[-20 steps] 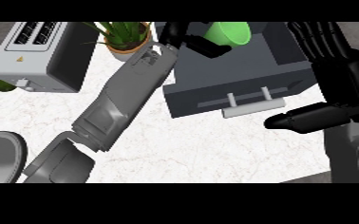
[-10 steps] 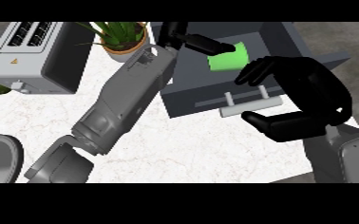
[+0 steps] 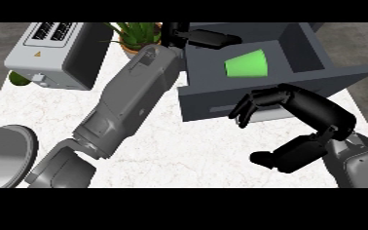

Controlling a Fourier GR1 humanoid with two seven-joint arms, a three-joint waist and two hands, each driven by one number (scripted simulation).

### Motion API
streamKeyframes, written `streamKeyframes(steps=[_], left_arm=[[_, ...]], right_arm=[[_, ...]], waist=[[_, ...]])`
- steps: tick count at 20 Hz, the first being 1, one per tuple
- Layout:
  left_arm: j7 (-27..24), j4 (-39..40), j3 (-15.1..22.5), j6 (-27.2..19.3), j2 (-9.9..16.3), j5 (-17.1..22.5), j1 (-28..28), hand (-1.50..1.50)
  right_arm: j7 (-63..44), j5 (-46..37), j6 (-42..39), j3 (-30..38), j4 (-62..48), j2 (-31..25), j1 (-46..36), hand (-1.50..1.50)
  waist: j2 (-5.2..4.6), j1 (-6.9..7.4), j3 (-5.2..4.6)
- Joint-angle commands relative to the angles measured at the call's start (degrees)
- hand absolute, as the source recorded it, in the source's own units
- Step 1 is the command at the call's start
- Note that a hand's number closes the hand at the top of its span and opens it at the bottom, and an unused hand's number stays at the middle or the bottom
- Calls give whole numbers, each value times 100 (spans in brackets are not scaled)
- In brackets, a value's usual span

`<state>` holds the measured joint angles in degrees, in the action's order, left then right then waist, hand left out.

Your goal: Pick up the cup, place it into the drawer and close the drawer

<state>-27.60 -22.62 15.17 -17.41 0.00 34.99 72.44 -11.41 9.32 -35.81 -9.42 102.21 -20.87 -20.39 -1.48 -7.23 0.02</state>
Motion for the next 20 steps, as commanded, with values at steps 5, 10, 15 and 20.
streamKeyframes(steps=[5,10,15,20], left_arm=[[-531,-29,-21,211,0,336,-403,-150],[-412,-308,-166,443,0,311,-646,-150],[-749,-663,-138,480,10,280,-1249,-150],[-565,-1124,-148,751,403,328,-1723,-150]], right_arm=[[713,-2396,681,-637,-573,-76,422,-150],[1277,-3266,1145,-1002,-1910,28,364,-150],[1878,-4008,1700,-1353,-3797,435,-309,150],[2756,-3977,2114,-713,-5509,361,-1122,150]], waist=[[45,501,6],[113,810,3],[95,1066,7],[77,1243,16]])
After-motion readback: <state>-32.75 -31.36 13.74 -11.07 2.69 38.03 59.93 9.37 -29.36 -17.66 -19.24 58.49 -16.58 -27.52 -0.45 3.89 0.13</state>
